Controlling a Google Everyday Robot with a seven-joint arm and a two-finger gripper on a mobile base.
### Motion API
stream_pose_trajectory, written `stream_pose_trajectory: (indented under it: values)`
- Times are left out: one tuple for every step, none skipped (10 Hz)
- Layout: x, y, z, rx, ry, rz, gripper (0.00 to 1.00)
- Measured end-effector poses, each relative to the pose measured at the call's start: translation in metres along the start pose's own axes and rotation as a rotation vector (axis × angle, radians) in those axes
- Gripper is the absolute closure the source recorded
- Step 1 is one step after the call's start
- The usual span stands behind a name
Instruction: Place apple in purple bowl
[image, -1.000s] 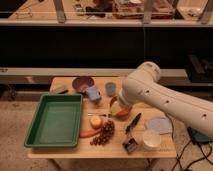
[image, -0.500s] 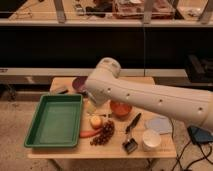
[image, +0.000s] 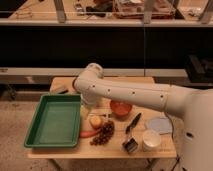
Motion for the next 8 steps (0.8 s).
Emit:
stream_pose_trajectory:
  values:
    - [-0.003,0.002,0.009,0.007,-0.023,0.014,0.26]
    - [-0.01,0.007,0.026,0.017,-0.071,0.047,0.26]
    - [-0.014,0.008,0.03,0.025,-0.087,0.06,0.26]
    - [-0.017,0.01,0.036,0.043,-0.096,0.072,0.26]
    - [-0.02,0.011,0.04,0.097,-0.088,0.081,0.26]
    - [-0.023,0.012,0.045,0.155,-0.075,0.087,0.26]
    - [-0.023,0.009,0.047,0.174,-0.064,0.08,0.26]
    - [-0.022,0.003,0.048,0.177,-0.053,0.066,0.26]
